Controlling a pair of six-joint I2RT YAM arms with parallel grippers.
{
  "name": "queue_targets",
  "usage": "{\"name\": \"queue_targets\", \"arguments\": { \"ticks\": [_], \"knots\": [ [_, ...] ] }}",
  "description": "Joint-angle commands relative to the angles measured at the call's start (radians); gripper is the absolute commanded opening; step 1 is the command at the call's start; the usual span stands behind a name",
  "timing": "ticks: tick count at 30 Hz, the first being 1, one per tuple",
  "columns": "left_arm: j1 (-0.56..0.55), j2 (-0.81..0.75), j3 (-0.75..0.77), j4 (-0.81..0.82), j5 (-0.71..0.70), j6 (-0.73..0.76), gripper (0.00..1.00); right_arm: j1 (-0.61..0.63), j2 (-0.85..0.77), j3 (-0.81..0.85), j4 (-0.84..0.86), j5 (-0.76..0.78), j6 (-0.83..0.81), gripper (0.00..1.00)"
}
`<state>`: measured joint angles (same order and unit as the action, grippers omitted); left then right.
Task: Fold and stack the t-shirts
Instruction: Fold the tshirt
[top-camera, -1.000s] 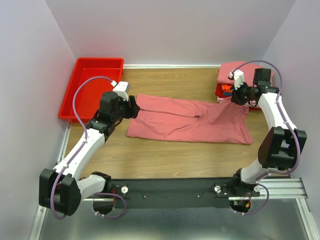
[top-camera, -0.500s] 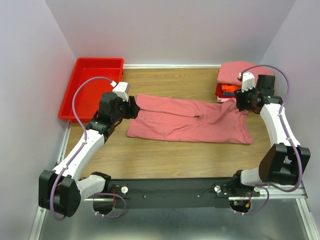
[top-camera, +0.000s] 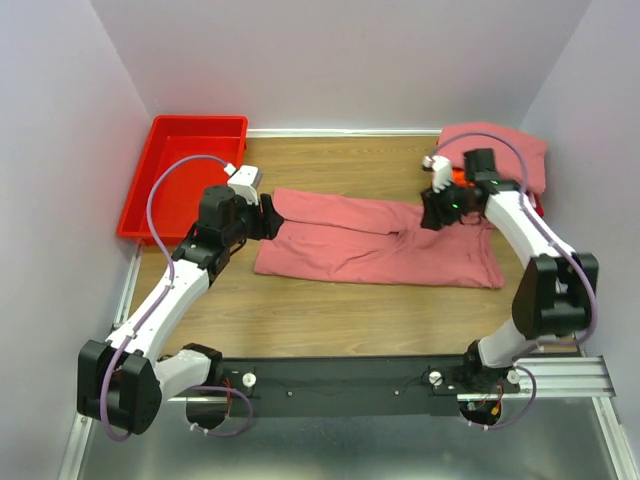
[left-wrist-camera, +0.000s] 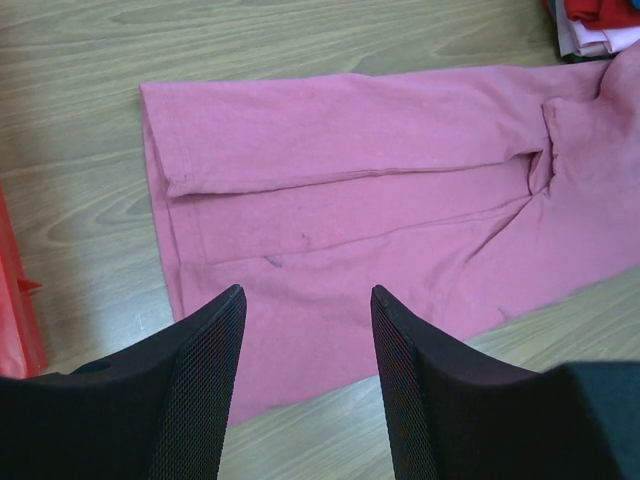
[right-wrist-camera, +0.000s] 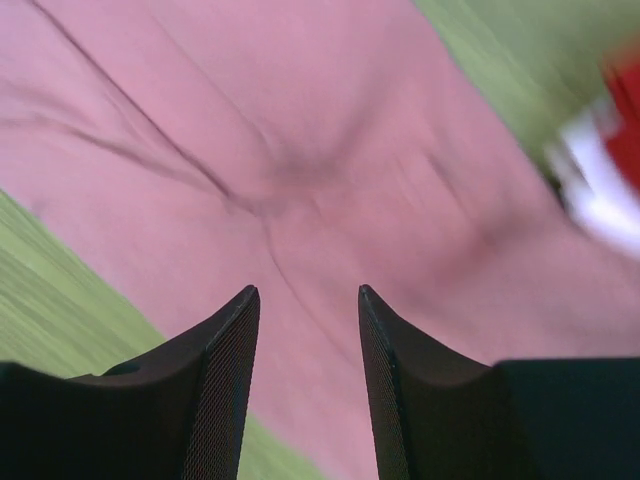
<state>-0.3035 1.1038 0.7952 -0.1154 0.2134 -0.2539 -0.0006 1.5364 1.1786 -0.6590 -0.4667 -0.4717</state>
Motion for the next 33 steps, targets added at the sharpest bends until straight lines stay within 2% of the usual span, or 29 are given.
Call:
{"name": "queue_targets", "arguments": {
  "ticks": [1,5,13,25,26,27,30,33],
  "knots": [
    [-0.006,0.011,-0.008,0.017,0.017,0.013,0.61,0.113,0.182,0.146,0.015,0.083,0.083,0.51],
    [-0.006,0.022,-0.008,0.014,0.009,0.013,0.61,0.123,0.29,0.191,0.048,0.17,0.157,0.52],
    [-0.006,0.056,0.001,0.013,0.012,0.016,0.61,0.163,0.386,0.226,0.116,0.33,0.254,0.53],
    [-0.006,0.057,-0.001,0.013,0.009,0.015,0.6,0.163,0.459,0.254,0.125,0.381,0.277,0.48],
    [-0.006,0.057,-0.001,0.014,0.009,0.015,0.6,0.163,0.461,0.254,0.127,0.381,0.277,0.47],
    [-0.006,0.059,-0.001,0.013,0.011,0.016,0.6,0.163,0.459,0.253,0.127,0.379,0.275,0.42],
    [-0.006,0.06,-0.001,0.013,0.012,0.016,0.6,0.163,0.458,0.25,0.125,0.378,0.275,0.37],
    [-0.006,0.06,-0.001,0.013,0.012,0.016,0.6,0.163,0.455,0.246,0.124,0.369,0.274,0.24]
  ]
}}
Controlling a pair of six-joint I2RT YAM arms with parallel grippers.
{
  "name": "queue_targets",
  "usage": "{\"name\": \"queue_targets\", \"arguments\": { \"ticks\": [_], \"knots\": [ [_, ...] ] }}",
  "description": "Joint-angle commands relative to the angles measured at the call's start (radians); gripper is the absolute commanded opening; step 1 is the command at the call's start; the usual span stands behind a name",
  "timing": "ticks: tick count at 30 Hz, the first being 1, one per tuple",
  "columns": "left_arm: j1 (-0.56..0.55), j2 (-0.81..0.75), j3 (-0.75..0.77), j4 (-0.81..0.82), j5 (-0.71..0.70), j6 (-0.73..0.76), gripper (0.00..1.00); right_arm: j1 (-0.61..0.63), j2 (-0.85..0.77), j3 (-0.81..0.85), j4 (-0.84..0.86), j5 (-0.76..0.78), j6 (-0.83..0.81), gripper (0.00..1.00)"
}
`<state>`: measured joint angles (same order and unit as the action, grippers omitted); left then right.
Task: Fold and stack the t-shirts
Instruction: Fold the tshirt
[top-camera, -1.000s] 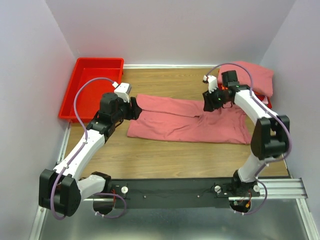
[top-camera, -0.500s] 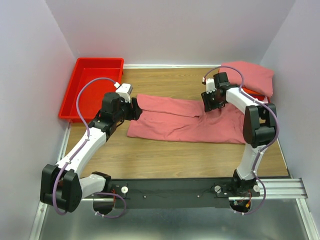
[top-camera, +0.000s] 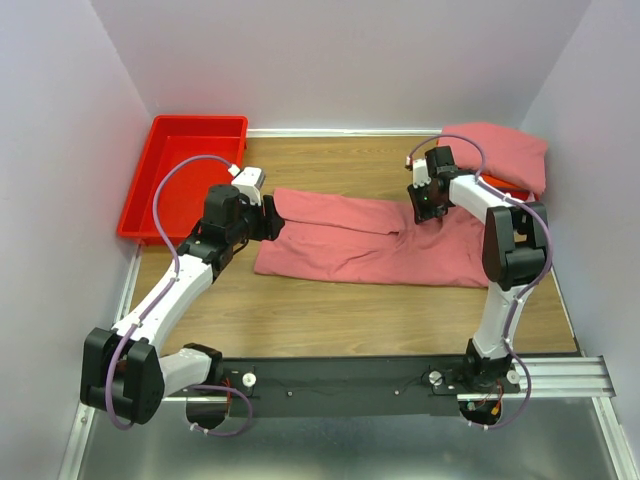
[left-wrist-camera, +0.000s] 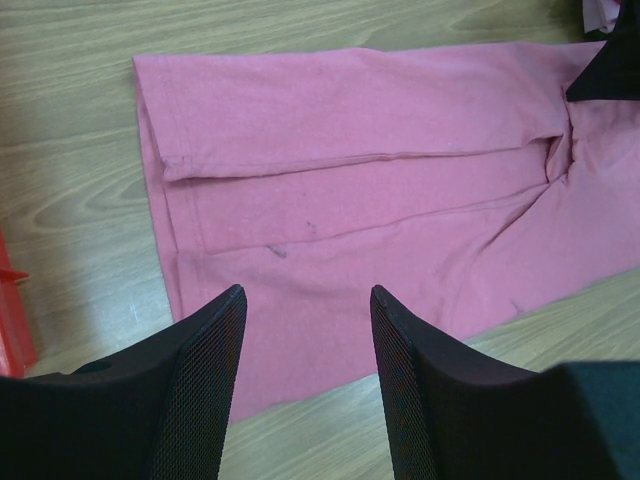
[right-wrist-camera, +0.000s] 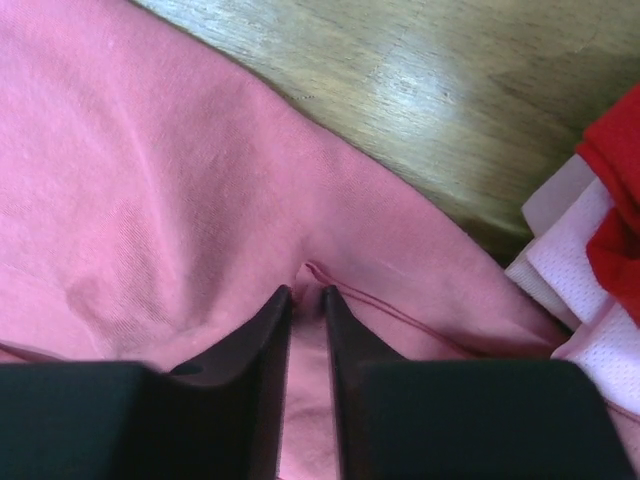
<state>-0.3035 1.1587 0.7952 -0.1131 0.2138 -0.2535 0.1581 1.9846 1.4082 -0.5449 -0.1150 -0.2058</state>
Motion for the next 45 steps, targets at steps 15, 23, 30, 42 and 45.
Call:
{"name": "queue_targets", "arguments": {
  "ticks": [15,23,30,42,45],
  "knots": [
    [-0.006,0.006,0.001,0.01,0.01,0.016,0.6,0.009,-0.107,0.028,0.007,-0.129,-0.017,0.0],
    [-0.006,0.006,-0.001,0.01,0.007,0.017,0.6,0.014,-0.093,0.046,0.0,-0.19,-0.029,0.01],
    [-0.006,0.01,-0.001,0.01,0.009,0.017,0.6,0.024,-0.086,0.06,-0.004,-0.229,-0.041,0.01],
    [-0.006,0.001,0.002,0.004,-0.005,0.019,0.6,0.021,-0.18,0.039,-0.046,-0.084,-0.174,0.59],
    [-0.006,0.002,0.004,0.004,-0.002,0.019,0.6,-0.064,-0.292,-0.06,-0.044,-0.126,-0.236,0.61]
  ]
}}
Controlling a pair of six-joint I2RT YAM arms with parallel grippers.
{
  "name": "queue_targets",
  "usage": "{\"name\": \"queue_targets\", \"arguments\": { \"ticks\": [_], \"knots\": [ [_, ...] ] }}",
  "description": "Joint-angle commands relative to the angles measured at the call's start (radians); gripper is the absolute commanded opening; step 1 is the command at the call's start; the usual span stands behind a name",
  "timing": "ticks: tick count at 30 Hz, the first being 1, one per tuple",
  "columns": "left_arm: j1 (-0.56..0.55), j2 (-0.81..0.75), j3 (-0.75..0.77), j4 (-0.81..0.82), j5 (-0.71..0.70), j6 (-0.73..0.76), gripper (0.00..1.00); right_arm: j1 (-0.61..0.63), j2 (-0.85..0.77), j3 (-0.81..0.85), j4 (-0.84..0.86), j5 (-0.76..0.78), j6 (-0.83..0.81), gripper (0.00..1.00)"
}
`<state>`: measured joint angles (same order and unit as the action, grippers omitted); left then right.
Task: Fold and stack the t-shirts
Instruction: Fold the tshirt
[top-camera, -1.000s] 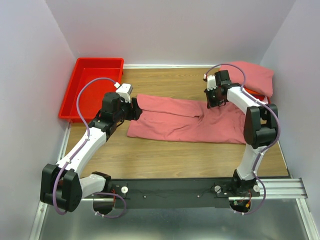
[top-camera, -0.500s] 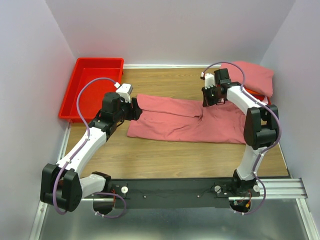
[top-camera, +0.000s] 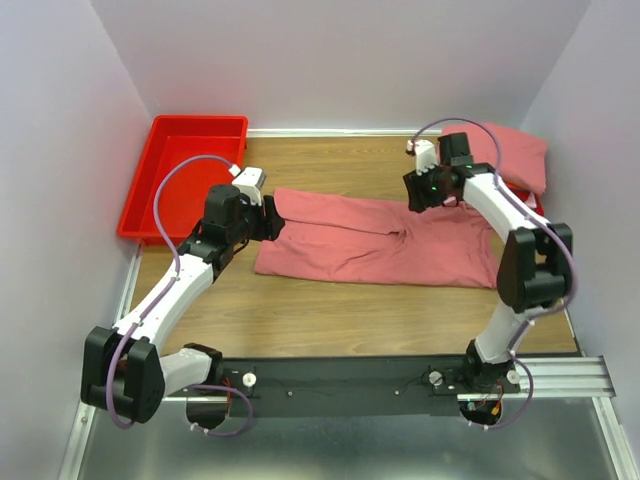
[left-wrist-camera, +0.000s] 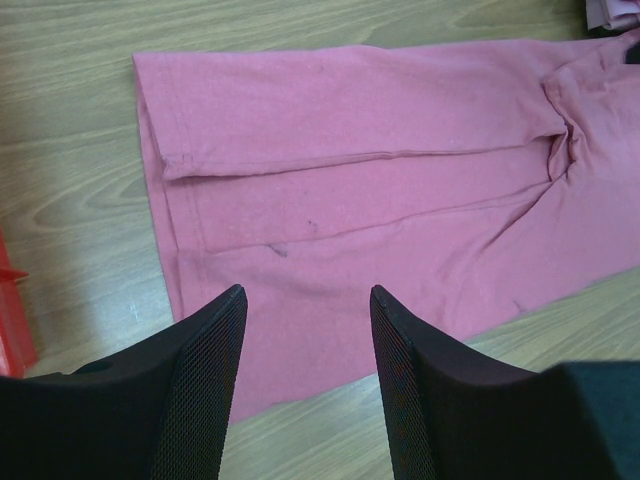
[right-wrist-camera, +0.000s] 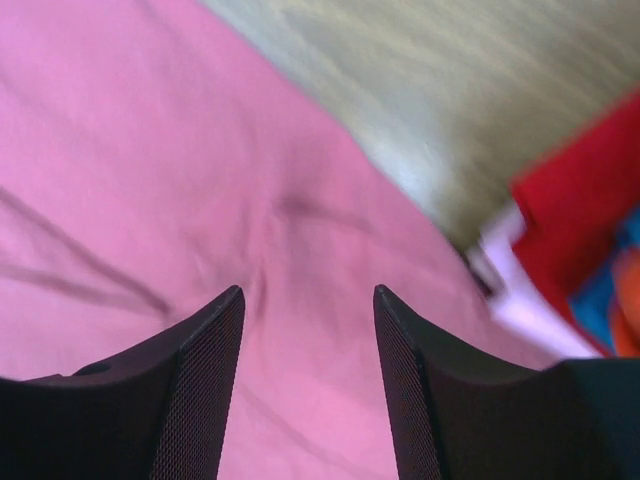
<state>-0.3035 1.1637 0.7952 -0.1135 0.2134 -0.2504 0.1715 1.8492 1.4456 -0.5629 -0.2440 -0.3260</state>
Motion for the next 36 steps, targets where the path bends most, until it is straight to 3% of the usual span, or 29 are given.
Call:
{"name": "queue_targets", "arguments": {
  "ticks": [1,4,7,15,36],
  "knots": [
    [-0.006,-0.004,0.004,0.005,-0.002,0.017,0.6,-0.11,-0.18,-0.115,-0.025,-0.014,-0.12,0.61],
    [-0.006,-0.004,0.004,0.009,0.009,0.016,0.6,-0.235,-0.225,-0.149,-0.028,-0.061,-0.136,0.58],
    [-0.006,-0.002,0.004,0.012,0.02,0.016,0.6,-0.285,-0.209,-0.154,-0.025,-0.064,-0.169,0.54],
    [-0.006,-0.015,-0.001,0.011,0.012,0.017,0.6,-0.299,-0.087,-0.062,-0.023,-0.025,-0.171,0.5],
    [-0.006,-0.006,0.001,0.011,0.015,0.017,0.6,-0.3,0.038,0.016,-0.022,-0.049,-0.192,0.42]
  ]
}}
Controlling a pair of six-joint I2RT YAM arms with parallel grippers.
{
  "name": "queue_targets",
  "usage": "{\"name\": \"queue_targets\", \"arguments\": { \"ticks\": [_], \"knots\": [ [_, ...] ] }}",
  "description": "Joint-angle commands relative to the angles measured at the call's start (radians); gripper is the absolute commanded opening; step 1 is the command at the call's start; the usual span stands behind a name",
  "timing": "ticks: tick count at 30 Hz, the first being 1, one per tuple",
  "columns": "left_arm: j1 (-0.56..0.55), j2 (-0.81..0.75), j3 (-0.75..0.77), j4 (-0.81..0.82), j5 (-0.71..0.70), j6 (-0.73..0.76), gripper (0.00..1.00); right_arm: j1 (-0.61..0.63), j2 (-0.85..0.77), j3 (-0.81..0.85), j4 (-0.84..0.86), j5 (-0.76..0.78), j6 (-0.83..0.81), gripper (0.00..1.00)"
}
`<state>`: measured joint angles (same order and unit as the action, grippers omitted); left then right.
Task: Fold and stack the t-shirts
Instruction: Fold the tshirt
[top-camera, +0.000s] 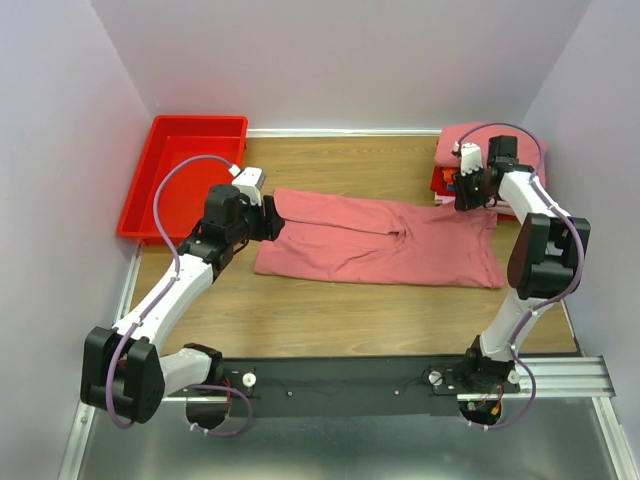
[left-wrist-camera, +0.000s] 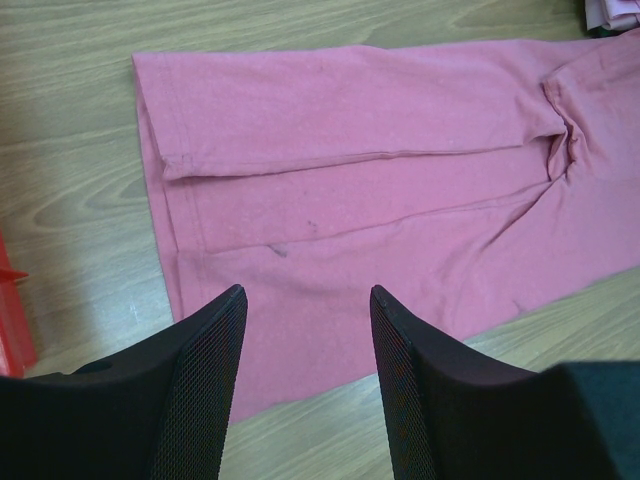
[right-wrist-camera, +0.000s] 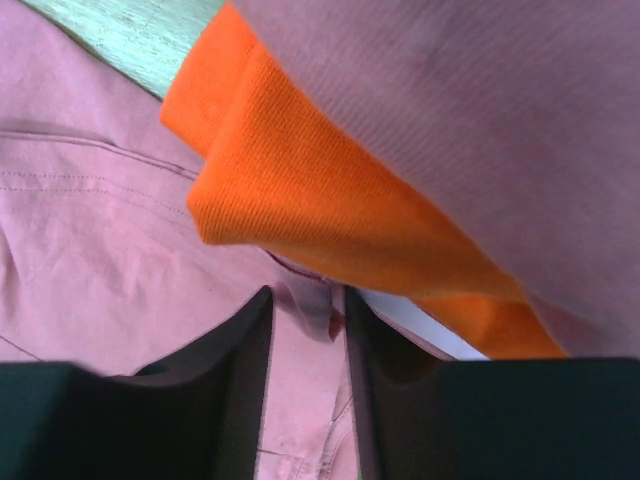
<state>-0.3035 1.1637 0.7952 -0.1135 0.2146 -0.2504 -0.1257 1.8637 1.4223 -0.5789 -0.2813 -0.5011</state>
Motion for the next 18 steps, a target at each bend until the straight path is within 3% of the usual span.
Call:
{"name": "queue_targets", "arguments": {
  "ticks": [1,8,11,18],
  "knots": [
    [-0.006,-0.004,0.001,0.012,0.014,0.017,0.6,-0.003,0.025,0.041,-0.006,-0.013,-0.017,0.38],
    [-0.006,-0.002,-0.001,0.011,0.014,0.017,0.6,-0.002,-0.023,0.017,-0.004,-0.033,-0.047,0.23],
    [-0.006,0.001,-0.001,0.012,0.02,0.017,0.6,-0.002,-0.054,0.003,-0.004,-0.045,-0.053,0.1],
    [-0.006,-0.001,0.001,0.011,0.025,0.016,0.6,-0.002,-0.12,-0.057,-0.007,-0.098,-0.108,0.09]
  ]
}}
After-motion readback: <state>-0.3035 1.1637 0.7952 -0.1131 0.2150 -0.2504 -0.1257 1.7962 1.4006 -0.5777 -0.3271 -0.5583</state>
